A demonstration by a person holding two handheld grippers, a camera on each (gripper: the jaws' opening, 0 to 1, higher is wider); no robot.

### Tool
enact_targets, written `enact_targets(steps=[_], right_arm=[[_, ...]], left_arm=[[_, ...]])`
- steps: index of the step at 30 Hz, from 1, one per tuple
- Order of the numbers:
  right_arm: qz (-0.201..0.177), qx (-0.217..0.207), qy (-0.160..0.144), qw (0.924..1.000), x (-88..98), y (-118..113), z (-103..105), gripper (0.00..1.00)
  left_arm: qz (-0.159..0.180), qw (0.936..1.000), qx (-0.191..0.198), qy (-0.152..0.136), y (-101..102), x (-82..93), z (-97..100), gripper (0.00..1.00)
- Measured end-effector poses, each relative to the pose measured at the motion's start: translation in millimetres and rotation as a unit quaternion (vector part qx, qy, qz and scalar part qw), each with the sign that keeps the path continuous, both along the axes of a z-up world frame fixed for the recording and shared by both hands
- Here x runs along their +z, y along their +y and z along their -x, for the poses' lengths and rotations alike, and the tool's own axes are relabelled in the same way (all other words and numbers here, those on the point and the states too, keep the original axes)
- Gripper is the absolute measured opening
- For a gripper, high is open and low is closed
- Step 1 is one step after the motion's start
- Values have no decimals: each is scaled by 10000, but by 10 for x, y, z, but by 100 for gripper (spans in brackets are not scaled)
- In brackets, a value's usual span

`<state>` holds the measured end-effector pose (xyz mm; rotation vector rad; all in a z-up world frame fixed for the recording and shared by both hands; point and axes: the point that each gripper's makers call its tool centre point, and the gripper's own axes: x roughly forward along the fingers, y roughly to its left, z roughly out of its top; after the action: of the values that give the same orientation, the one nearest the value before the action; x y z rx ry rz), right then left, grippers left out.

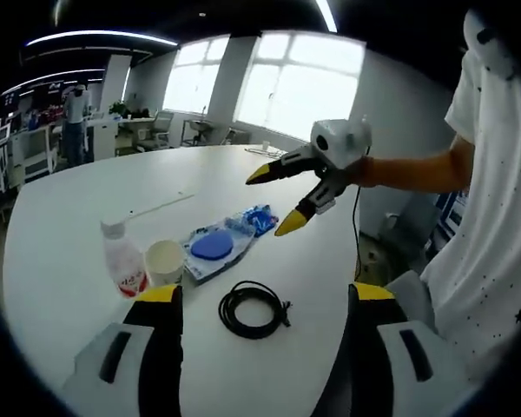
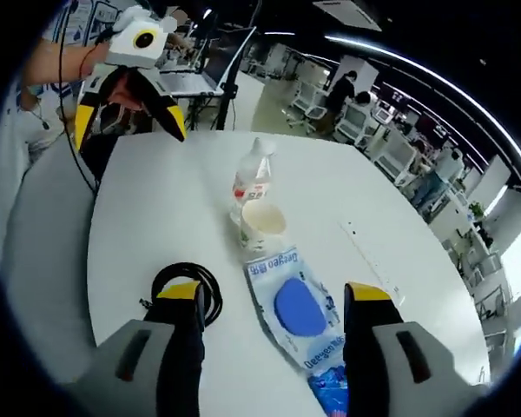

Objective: Arrange the tabletop items into an orderly group along one side of the table until the central work area is clear of visible clutter.

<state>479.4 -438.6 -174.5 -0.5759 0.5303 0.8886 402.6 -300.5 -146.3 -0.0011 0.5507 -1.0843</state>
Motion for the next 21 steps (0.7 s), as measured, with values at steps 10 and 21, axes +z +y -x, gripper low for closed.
enact_targets(steps=[10, 21], right_arm=[[-494, -794, 476, 9945, -199, -53, 169, 65], [-581, -1225, 873, 9869, -525, -3, 306, 61]], left_arm=[[-226, 9996, 132, 78, -83, -163, -36, 79], [-629, 9975, 216, 243, -167, -476, -127, 78]])
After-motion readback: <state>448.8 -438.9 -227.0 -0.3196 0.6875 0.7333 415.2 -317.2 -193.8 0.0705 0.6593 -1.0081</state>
